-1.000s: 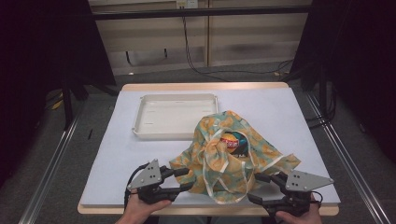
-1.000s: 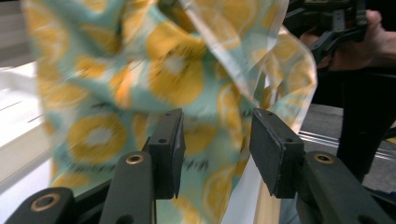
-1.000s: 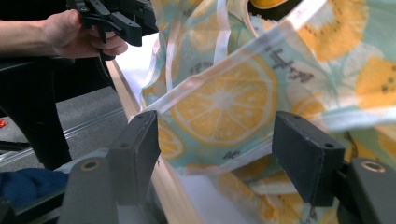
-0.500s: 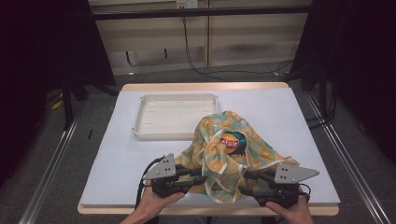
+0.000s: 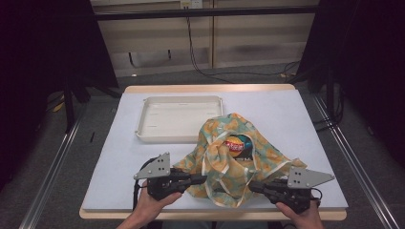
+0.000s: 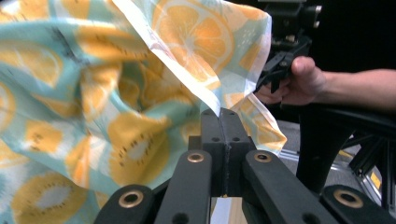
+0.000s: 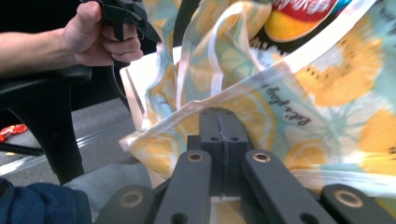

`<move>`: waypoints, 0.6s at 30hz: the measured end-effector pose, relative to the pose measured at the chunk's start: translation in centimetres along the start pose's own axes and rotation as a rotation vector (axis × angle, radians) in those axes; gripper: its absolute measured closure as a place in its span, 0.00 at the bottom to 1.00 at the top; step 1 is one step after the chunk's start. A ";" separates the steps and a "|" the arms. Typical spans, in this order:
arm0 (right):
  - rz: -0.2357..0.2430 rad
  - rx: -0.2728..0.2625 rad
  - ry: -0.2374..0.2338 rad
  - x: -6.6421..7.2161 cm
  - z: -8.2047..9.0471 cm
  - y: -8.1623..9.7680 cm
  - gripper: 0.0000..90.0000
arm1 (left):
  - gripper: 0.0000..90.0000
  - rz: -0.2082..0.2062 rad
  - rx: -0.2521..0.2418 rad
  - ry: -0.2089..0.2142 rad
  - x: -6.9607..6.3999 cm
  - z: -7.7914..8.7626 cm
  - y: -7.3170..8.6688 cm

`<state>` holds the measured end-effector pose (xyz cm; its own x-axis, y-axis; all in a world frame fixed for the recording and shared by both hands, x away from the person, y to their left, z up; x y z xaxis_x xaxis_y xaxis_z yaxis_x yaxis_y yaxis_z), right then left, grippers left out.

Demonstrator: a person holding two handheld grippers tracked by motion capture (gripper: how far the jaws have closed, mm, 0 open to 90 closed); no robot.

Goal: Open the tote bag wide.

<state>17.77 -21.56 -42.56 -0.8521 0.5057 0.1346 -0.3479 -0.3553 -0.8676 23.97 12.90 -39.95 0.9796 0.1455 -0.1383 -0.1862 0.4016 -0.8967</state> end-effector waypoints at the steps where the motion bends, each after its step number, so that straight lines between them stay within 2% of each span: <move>1: -0.001 -0.007 -0.003 0.0 0.2 -0.1 0.95 | 1.00 0.003 -0.014 0.002 0.1 0.2 -0.2; 2: 0.002 -0.024 0.001 0.1 0.5 -0.4 0.86 | 1.00 0.008 -0.019 -0.004 0.2 0.4 -0.5; 3: 0.002 -0.024 0.001 0.1 0.5 -0.4 0.86 | 1.00 0.009 -0.035 0.001 0.3 0.5 -0.6; 5: 0.016 -0.035 -0.003 0.4 0.8 -0.8 0.82 | 1.00 0.017 -0.033 -0.005 0.6 0.7 -1.0; 7: 0.038 -0.043 -0.019 0.7 0.9 -1.4 0.86 | 1.00 0.030 -0.035 0.001 1.0 0.6 -1.3; 9: 0.062 -0.033 -0.016 1.1 0.6 -2.0 0.85 | 1.00 0.041 -0.036 0.016 1.4 0.4 -1.7; 11: 0.069 -0.042 -0.035 1.2 0.3 -2.6 0.81 | 1.00 0.040 -0.039 0.010 1.6 0.2 -2.1; 15: 0.080 -0.030 -0.048 1.0 -0.6 -3.5 0.75 | 1.00 0.035 -0.058 0.009 1.9 0.0 -3.1; 18: 0.077 0.011 -0.071 0.9 -1.4 -3.4 0.65 | 1.00 0.044 -0.068 0.004 2.3 0.1 -3.7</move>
Point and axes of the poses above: each handheld gripper's, and its own axes: z roughly backward along the jaws, y roughly out of its underside, x roughly to its left, the point moved 1 cm from there along -z, roughly forward along the jaws, and after that the axes turned 11 degrees about x, right-handed, at the moved point
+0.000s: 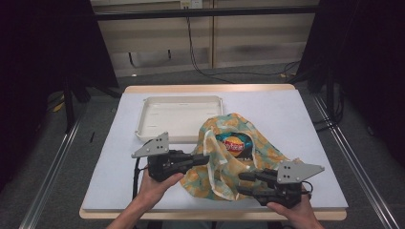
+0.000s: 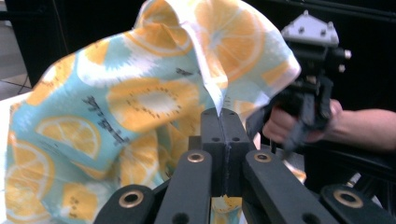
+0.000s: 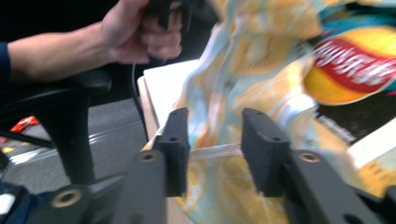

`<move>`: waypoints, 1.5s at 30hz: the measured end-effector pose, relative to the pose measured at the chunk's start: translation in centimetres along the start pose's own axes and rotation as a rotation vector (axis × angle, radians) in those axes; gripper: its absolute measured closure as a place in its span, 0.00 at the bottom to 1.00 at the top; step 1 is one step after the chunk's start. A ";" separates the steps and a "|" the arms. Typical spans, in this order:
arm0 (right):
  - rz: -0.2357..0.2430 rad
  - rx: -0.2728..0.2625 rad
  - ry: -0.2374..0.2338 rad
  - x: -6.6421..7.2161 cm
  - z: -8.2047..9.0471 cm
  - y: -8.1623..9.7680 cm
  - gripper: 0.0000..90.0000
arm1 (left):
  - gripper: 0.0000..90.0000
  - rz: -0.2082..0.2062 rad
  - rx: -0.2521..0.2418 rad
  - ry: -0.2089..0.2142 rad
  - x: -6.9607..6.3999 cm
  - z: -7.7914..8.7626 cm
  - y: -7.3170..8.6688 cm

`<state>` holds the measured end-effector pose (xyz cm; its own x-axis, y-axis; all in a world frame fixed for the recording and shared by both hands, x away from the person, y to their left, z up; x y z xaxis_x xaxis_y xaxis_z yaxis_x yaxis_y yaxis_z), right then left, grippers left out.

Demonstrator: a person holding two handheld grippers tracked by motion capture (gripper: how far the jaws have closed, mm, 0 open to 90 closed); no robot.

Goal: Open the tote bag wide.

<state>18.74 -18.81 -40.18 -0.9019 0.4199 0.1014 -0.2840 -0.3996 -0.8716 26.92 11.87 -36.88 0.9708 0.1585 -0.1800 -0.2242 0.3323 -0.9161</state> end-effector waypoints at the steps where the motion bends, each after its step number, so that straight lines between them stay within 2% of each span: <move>1: 0.002 0.012 -0.016 0.0 -0.2 0.1 0.62 | 1.00 0.005 -0.012 0.001 0.2 0.0 -0.1; 4: 0.011 0.030 -0.032 0.1 -0.5 0.2 0.56 | 1.00 0.028 -0.032 -0.007 0.9 0.2 -0.4; 6: 0.020 0.043 -0.013 0.1 -0.5 0.2 0.53 | 1.00 0.046 -0.038 -0.019 1.4 0.4 -0.4; 8: 0.033 0.055 -0.015 0.1 -0.7 0.3 0.51 | 1.00 0.049 -0.033 -0.038 1.8 0.8 -0.4; 10: 0.035 0.074 -0.022 0.0 -1.1 0.6 0.48 | 1.00 0.064 -0.052 -0.040 2.1 1.1 -0.4; 11: 0.042 0.090 -0.021 0.0 -1.3 0.7 0.47 | 1.00 0.066 -0.045 -0.050 2.3 1.4 -0.4; 13: 0.051 0.112 -0.008 -0.1 -1.7 0.9 0.45 | 1.00 0.083 -0.062 -0.053 2.7 1.7 -0.3; 14: 0.060 0.123 -0.003 -0.1 -1.9 1.0 0.47 | 1.00 0.087 -0.071 -0.049 2.7 1.7 -0.3; 16: 0.043 0.132 0.002 -0.2 -2.2 1.1 0.62 | 1.00 0.082 -0.061 -0.051 2.8 1.8 -0.2; 17: 0.042 0.125 0.001 -0.2 -2.1 1.1 0.69 | 1.00 0.081 -0.046 -0.068 2.8 1.8 0.0; 20: 0.034 0.101 0.010 -0.3 -1.5 1.0 0.89 | 1.00 0.086 -0.047 -0.070 3.1 1.9 0.4; 22: 0.034 0.076 0.038 -0.4 -0.7 0.7 0.99 | 1.00 0.080 -0.016 -0.102 3.1 2.2 0.6; 23: 0.023 0.060 0.054 -0.5 -0.3 0.5 1.00 | 1.00 0.083 -0.025 -0.090 3.1 2.2 0.7; 25: 0.013 0.035 0.079 -0.7 0.5 0.0 1.00 | 1.00 0.074 0.007 -0.108 3.0 2.2 0.8; 26: 0.012 -0.001 0.084 -1.0 1.3 -0.7 1.00 | 1.00 0.070 0.014 -0.103 2.9 2.2 0.8; 28: 0.012 -0.015 0.087 -1.2 1.8 -1.1 1.00 | 1.00 0.068 0.024 -0.103 2.7 2.0 0.8; 32: 0.030 -0.061 0.124 -2.0 3.0 -2.7 1.00 | 1.00 0.066 0.032 -0.079 2.6 1.7 0.8; 35: 0.021 -0.088 0.146 -3.1 3.4 -3.6 1.00 | 1.00 0.042 0.059 -0.085 2.5 1.3 0.9; 39: 0.012 -0.116 0.165 -4.8 3.6 -5.2 1.00 | 0.99 0.043 0.061 -0.069 2.4 1.0 0.9; 40: 0.012 -0.116 0.165 -4.8 3.6 -5.2 1.00 | 0.99 0.046 0.071 -0.080 2.4 1.1 0.9; 42: 0.010 -0.128 0.165 -5.4 3.6 -5.9 1.00 | 0.90 0.045 0.071 -0.098 2.4 1.0 0.9; 45: 0.014 -0.143 0.175 -6.5 3.8 -7.1 1.00 | 0.85 0.023 0.091 -0.084 2.3 1.0 1.0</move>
Point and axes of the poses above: each handheld gripper's, and its own axes: z roughly backward along the jaws, y roughly out of its underside, x roughly to its left, the point moved 1 cm from there along -z, roughly forward along the jaws, and after that the axes turned 11 degrees about x, right-handed, at the moved point
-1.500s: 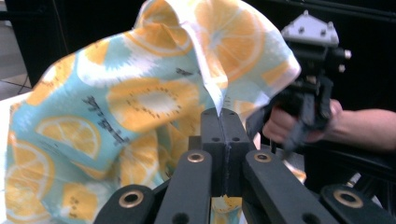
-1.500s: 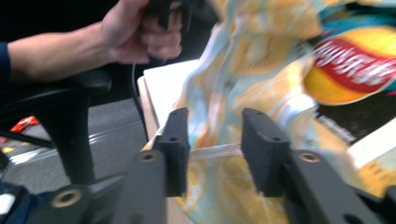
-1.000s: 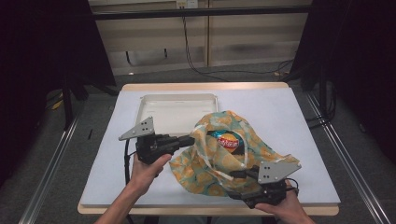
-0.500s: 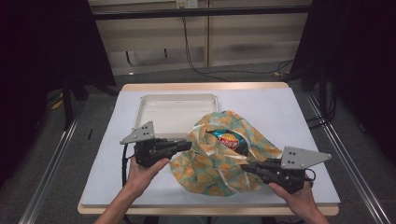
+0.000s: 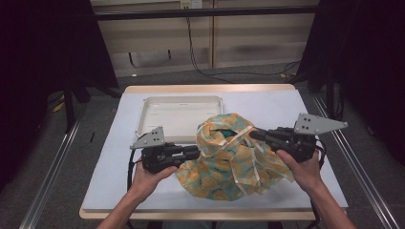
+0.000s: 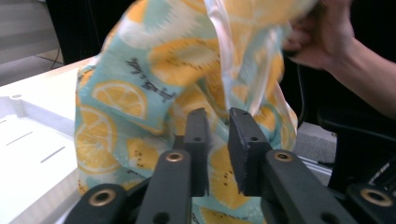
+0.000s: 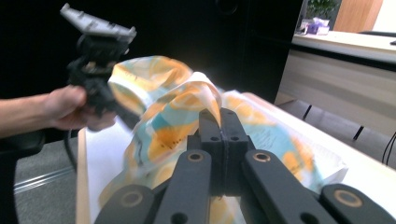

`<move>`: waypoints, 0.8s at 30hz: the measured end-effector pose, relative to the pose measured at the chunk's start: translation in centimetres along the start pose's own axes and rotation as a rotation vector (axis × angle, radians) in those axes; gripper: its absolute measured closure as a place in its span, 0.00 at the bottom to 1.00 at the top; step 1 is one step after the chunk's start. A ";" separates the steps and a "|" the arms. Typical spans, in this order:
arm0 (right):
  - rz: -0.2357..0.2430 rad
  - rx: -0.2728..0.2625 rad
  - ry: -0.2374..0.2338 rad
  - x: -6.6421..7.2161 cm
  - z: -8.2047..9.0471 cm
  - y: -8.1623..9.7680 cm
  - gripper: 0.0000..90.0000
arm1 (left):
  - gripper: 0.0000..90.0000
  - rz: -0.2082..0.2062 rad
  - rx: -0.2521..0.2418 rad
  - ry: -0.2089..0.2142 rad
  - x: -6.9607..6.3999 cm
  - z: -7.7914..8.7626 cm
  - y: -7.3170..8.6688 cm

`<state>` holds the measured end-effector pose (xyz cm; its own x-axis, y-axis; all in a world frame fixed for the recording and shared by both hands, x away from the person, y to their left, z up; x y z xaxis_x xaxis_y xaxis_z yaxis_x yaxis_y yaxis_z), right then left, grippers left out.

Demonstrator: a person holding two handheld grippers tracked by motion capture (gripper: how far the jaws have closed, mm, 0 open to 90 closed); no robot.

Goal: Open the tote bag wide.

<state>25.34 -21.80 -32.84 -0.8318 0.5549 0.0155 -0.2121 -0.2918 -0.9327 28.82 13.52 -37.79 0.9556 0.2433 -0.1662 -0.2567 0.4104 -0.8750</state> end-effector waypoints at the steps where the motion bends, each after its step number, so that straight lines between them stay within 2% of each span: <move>1: -0.005 -0.002 0.010 -0.5 -0.1 -0.3 1.00 | 0.81 -0.003 -0.001 -0.004 -0.1 0.1 0.0; 2: -0.019 -0.010 0.010 -1.0 -0.2 -0.5 1.00 | 0.78 -0.005 -0.006 -0.019 -0.2 0.1 -0.1; 4: -0.048 -0.006 0.031 -2.5 -0.8 -0.7 1.00 | 0.76 -0.011 -0.010 -0.019 -0.3 0.4 -0.2; 7: -0.060 -0.008 0.043 -3.3 -1.1 -0.8 1.00 | 0.75 -0.030 -0.023 -0.018 -0.5 0.6 -0.3; 8: -0.079 -0.027 0.056 -4.0 -1.2 -1.0 1.00 | 0.73 -0.036 -0.026 -0.030 -0.6 0.7 -0.4; 10: -0.094 -0.044 0.056 -4.4 -1.2 -1.2 1.00 | 0.73 -0.044 -0.028 -0.037 -0.7 0.8 -0.7; 12: -0.090 -0.051 0.080 -5.1 -1.0 -1.7 1.00 | 0.71 -0.041 -0.032 -0.028 -0.8 0.6 -1.1; 14: -0.107 -0.064 0.096 -6.0 -1.0 -2.4 1.00 | 0.67 -0.051 -0.034 -0.019 -0.8 -0.1 -1.4; 15: -0.107 -0.064 0.096 -6.0 -1.0 -2.4 1.00 | 0.67 -0.052 -0.019 -0.028 -0.8 -0.5 -1.6; 16: -0.127 -0.072 0.093 -6.5 -1.0 -2.7 1.00 | 0.61 -0.054 -0.020 -0.032 -0.7 -1.0 -1.7; 18: -0.127 -0.072 0.097 -6.7 -1.2 -2.8 1.00 | 0.59 -0.061 -0.005 -0.061 -0.5 -1.9 -1.9; 22: -0.119 -0.038 0.102 -6.9 -2.1 -2.8 1.00 | 0.53 -0.033 -0.031 -0.098 0.7 -2.3 -2.3; 23: -0.114 -0.023 0.101 -7.0 -2.7 -2.6 1.00 | 0.53 -0.036 -0.051 -0.082 1.0 -2.4 -2.4; 24: -0.114 -0.023 0.101 -7.0 -2.7 -2.6 1.00 | 0.53 -0.040 -0.047 -0.092 1.1 -2.4 -2.7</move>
Point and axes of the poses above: each handheld gripper's, and its own axes: z roughly backward along the jaws, y roughly out of its underside, x roughly to its left, the point moved 1 cm from there along -z, roughly forward along the jaws, and after that the axes turned 11 degrees about x, right-handed, at the moved point
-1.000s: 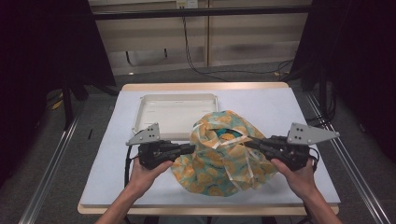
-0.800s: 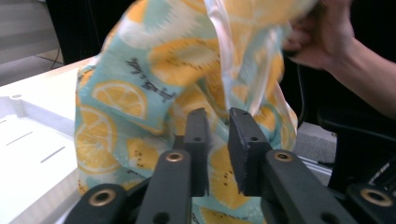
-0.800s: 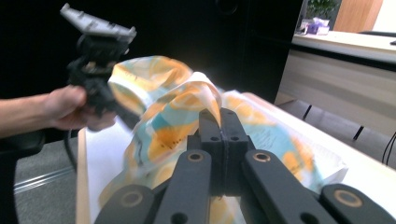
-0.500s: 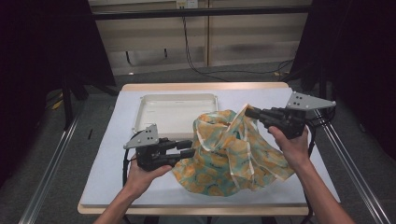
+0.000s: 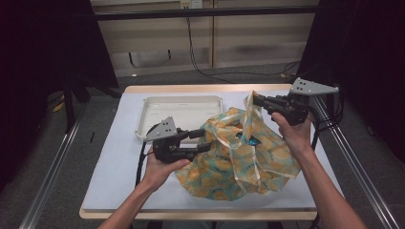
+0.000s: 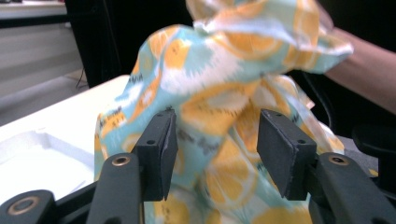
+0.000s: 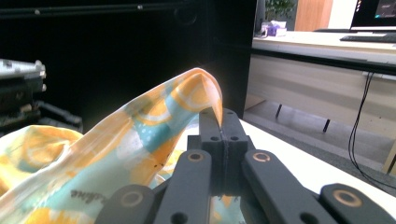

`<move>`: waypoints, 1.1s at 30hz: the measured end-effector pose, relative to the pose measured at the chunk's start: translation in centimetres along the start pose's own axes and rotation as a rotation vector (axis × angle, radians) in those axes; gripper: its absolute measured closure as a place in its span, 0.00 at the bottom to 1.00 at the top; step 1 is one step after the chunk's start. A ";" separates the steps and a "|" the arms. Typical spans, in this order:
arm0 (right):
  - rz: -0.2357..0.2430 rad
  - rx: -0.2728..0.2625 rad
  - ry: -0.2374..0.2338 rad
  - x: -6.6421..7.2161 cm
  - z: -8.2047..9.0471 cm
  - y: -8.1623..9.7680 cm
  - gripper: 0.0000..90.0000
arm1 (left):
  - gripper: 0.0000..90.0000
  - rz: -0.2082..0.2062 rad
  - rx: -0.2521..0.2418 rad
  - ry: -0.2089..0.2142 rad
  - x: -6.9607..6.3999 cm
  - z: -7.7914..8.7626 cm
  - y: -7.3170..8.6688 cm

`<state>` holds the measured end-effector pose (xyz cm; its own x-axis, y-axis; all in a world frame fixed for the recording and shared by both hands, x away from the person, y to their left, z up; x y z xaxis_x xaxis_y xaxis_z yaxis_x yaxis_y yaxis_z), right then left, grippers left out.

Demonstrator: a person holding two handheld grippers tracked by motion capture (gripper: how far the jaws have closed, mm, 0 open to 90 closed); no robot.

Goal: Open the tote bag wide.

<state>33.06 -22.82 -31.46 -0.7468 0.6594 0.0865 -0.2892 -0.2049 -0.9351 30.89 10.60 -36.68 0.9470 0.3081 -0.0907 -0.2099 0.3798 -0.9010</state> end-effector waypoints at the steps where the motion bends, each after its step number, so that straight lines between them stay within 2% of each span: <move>1: 0.003 0.008 0.005 -0.1 -0.3 0.0 1.00 | 0.52 -0.014 -0.018 0.028 0.1 -0.1 -0.3; 2: 0.003 0.011 0.004 -0.2 -0.5 0.1 1.00 | 0.52 -0.024 -0.038 0.058 0.0 -0.2 -0.7; 4: -0.011 0.012 -0.006 -0.4 -1.0 0.2 1.00 | 0.51 -0.058 -0.038 0.038 -0.4 -0.6 -1.3; 6: -0.017 0.011 -0.013 -0.5 -1.4 0.3 1.00 | 0.50 -0.087 -0.005 0.016 -0.5 -1.2 -1.9; 9: -0.013 0.018 -0.020 -0.4 -1.7 0.4 1.00 | 0.52 -0.058 -0.004 -0.015 0.2 -1.9 -2.0; 10: -0.011 0.021 -0.019 -0.4 -1.7 0.4 1.00 | 0.57 -0.050 -0.001 -0.026 0.5 -2.0 -2.0; 11: -0.013 0.025 -0.020 -0.4 -1.8 0.5 1.00 | 0.67 -0.039 -0.003 -0.016 0.8 -2.1 -2.0; 13: -0.007 0.037 -0.012 -0.6 -1.9 0.6 1.00 | 0.95 -0.027 -0.008 0.006 1.1 -2.1 -1.9; 14: -0.006 0.041 -0.009 -0.7 -1.9 0.6 1.00 | 1.00 -0.023 0.001 -0.005 1.2 -1.9 -1.9; 18: -0.016 0.043 0.003 -1.4 -1.9 0.7 1.00 | 1.00 0.018 -0.022 0.007 1.9 -0.9 -1.7; 19: -0.018 0.043 0.005 -1.6 -1.9 0.7 1.00 | 1.00 0.019 -0.017 -0.008 2.1 -0.4 -1.6; 23: -0.029 0.053 0.027 -2.3 -1.9 0.9 1.00 | 1.00 0.058 -0.018 -0.004 2.8 1.1 -0.6; 27: -0.038 0.064 0.028 -2.4 -2.4 1.3 1.00 | 1.00 0.094 0.001 -0.013 3.2 2.6 1.4; 28: -0.030 0.076 0.024 -2.3 -2.8 1.5 1.00 | 1.00 0.103 0.021 -0.023 3.3 3.0 2.0; 31: -0.026 0.096 0.023 -2.2 -3.2 1.9 1.00 | 1.00 0.137 0.026 -0.015 3.5 4.3 3.7; 33: -0.020 0.116 0.015 -2.2 -3.6 2.2 1.00 | 1.00 0.159 0.046 -0.010 3.7 4.9 4.9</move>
<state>36.22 -22.14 -34.97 -0.7314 0.6748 0.0984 -0.3715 -0.2733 -0.8873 32.22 17.88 -39.32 0.8984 0.3764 -0.2261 -0.3682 0.3653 -0.8550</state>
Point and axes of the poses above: each handheld gripper's, and its own axes: z roughly backward along the jaws, y roughly out of its underside, x roughly to its left, the point moved 1 cm from there along -z, roughly forward along the jaws, and after that the axes turned 11 degrees about x, right-handed, at the moved point
